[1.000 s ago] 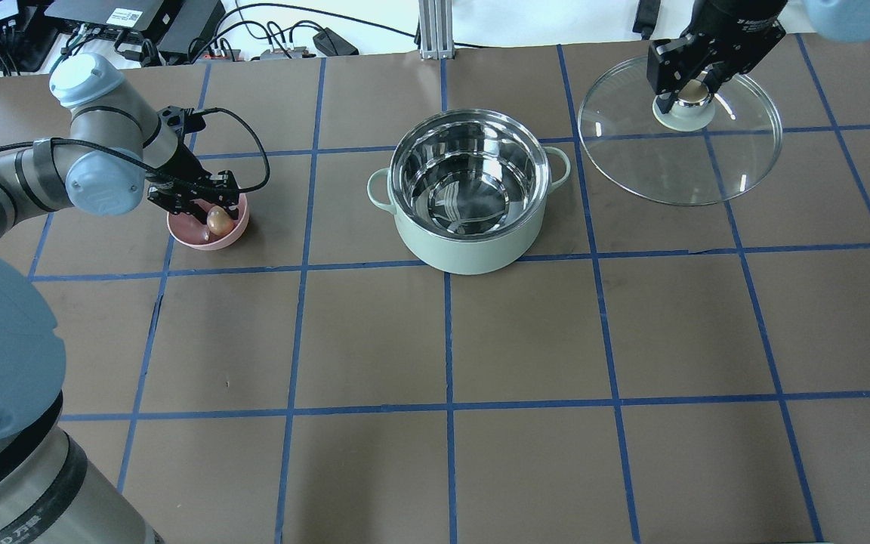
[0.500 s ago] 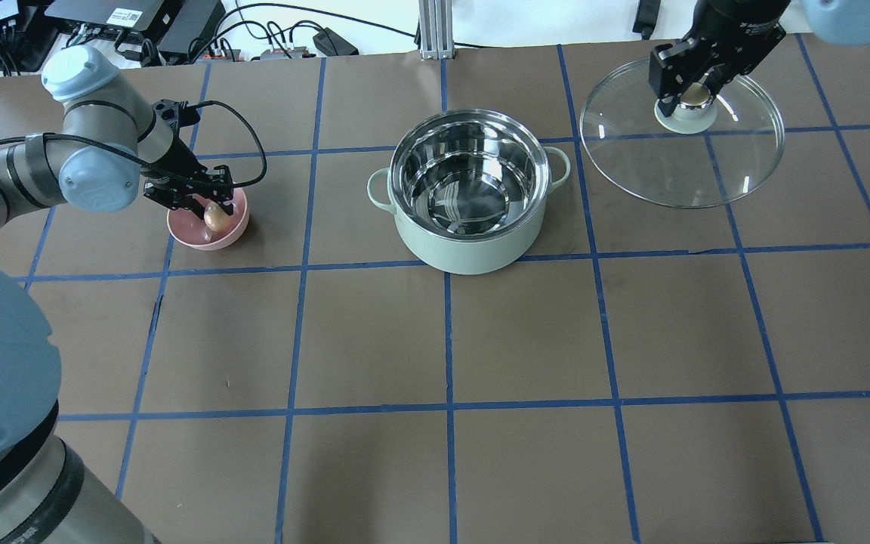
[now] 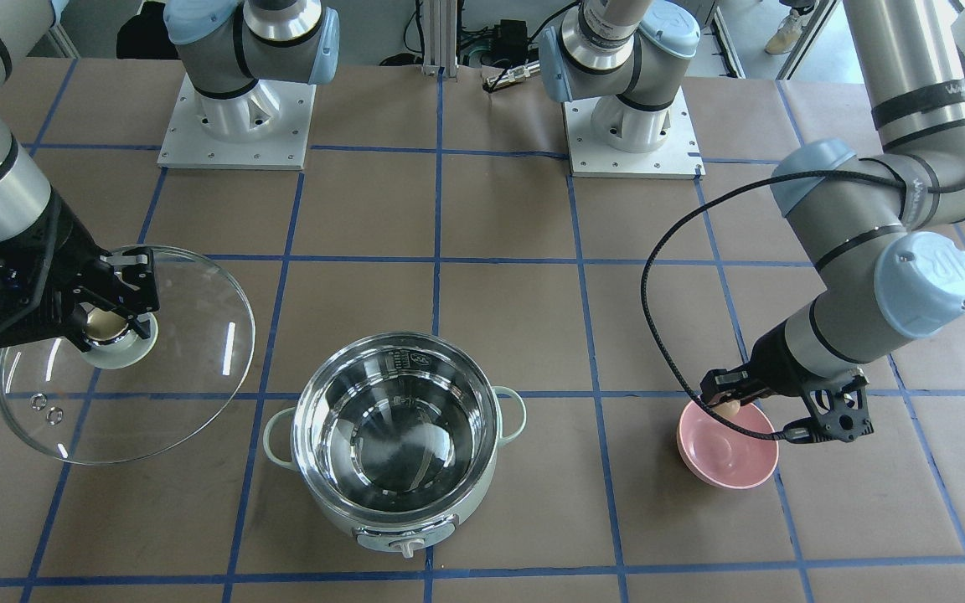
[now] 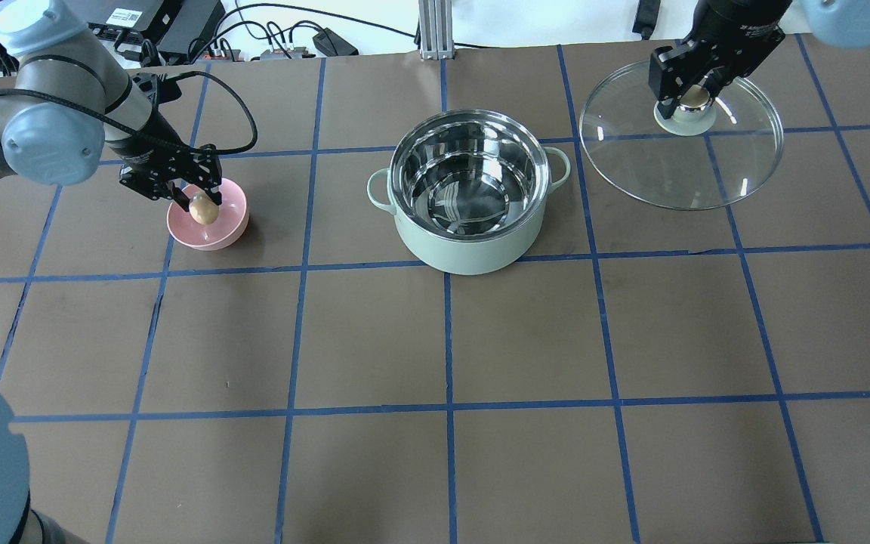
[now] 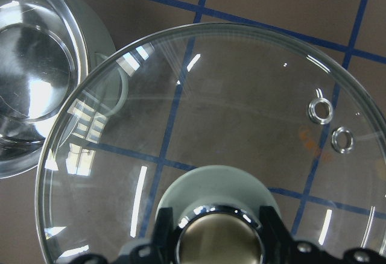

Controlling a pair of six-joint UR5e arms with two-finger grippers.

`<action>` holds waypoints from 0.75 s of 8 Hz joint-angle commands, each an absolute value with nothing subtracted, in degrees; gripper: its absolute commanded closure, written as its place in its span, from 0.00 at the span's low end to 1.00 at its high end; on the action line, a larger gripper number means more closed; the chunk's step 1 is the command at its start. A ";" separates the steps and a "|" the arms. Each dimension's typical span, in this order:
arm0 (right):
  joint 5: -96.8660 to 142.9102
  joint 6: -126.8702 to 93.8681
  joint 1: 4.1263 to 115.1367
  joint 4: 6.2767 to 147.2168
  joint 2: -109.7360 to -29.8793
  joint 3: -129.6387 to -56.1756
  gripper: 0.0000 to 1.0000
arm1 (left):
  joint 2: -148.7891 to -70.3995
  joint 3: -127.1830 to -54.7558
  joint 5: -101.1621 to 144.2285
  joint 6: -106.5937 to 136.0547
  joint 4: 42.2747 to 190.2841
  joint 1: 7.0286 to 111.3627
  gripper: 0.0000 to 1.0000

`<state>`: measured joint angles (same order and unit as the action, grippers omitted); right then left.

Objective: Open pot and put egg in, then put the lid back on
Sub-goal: 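Lift the egg with the left gripper and carry it over the pot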

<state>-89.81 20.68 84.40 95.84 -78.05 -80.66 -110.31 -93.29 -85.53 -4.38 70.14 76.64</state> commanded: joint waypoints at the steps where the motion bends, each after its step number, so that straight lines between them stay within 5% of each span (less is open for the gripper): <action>1: -89.38 21.27 83.59 95.80 -78.05 -80.86 1.00 | -106.35 -85.91 -86.66 5.05 78.83 87.22 1.00; 6: -89.12 21.45 83.14 95.98 -78.05 -81.04 1.00 | -113.54 -79.19 -84.20 22.10 69.03 103.60 1.00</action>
<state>-89.22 21.43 83.18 95.93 -78.09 -81.00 -110.01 -79.85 -84.80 15.97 75.60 98.66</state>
